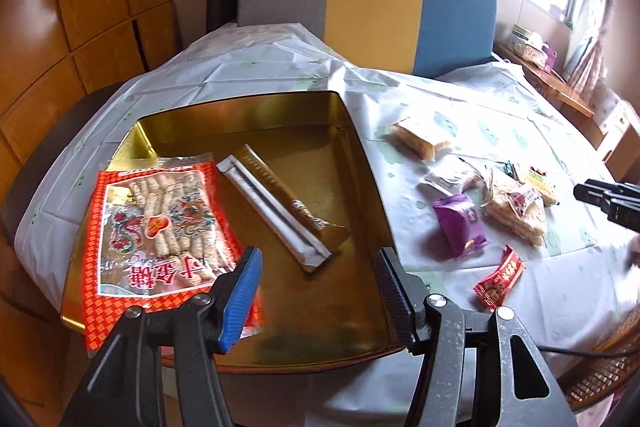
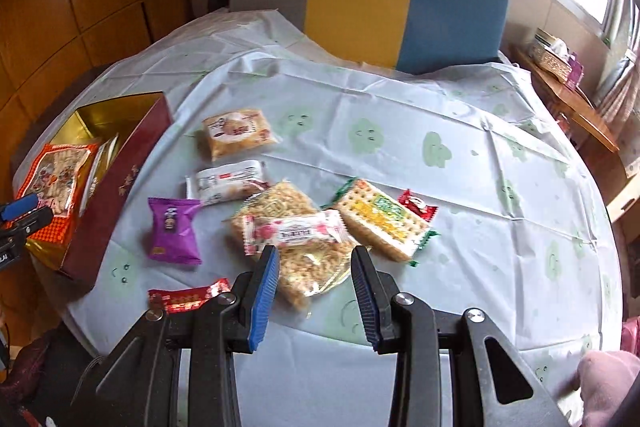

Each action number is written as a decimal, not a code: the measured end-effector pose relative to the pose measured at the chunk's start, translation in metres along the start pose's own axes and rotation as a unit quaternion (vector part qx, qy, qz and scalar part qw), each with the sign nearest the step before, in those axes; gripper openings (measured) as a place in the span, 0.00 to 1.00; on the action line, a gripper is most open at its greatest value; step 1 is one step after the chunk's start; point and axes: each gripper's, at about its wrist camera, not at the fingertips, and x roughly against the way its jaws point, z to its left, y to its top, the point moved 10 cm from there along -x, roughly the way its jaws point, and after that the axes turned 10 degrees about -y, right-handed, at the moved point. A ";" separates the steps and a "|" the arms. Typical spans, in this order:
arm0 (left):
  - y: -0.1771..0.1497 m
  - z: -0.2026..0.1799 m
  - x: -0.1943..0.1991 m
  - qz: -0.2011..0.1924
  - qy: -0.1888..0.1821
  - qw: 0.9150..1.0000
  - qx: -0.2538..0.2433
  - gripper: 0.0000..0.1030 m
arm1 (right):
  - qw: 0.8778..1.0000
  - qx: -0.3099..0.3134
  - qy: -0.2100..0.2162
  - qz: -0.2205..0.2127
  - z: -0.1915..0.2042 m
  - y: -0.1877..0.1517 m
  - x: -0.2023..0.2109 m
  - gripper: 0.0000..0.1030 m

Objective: Organize snacks
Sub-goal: 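Grasp the red candy bar with the left tool, then lift the red candy bar with the left tool while the right moves to the WEIDAN cracker pack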

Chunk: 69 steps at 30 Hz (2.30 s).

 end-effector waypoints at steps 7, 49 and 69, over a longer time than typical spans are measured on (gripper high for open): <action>0.000 -0.032 -0.007 0.013 -0.018 0.999 -0.038 0.58 | 0.997 -0.064 -0.028 0.014 -0.039 0.000 -0.016 0.37; -0.051 -0.159 -0.085 0.094 -0.140 0.968 -0.185 0.25 | 0.978 -0.158 0.062 0.122 -0.043 -0.030 -0.048 0.40; -0.049 -0.154 -0.086 0.085 -0.164 0.972 -0.146 0.25 | 0.988 -0.037 0.087 0.122 0.028 0.043 -0.102 0.32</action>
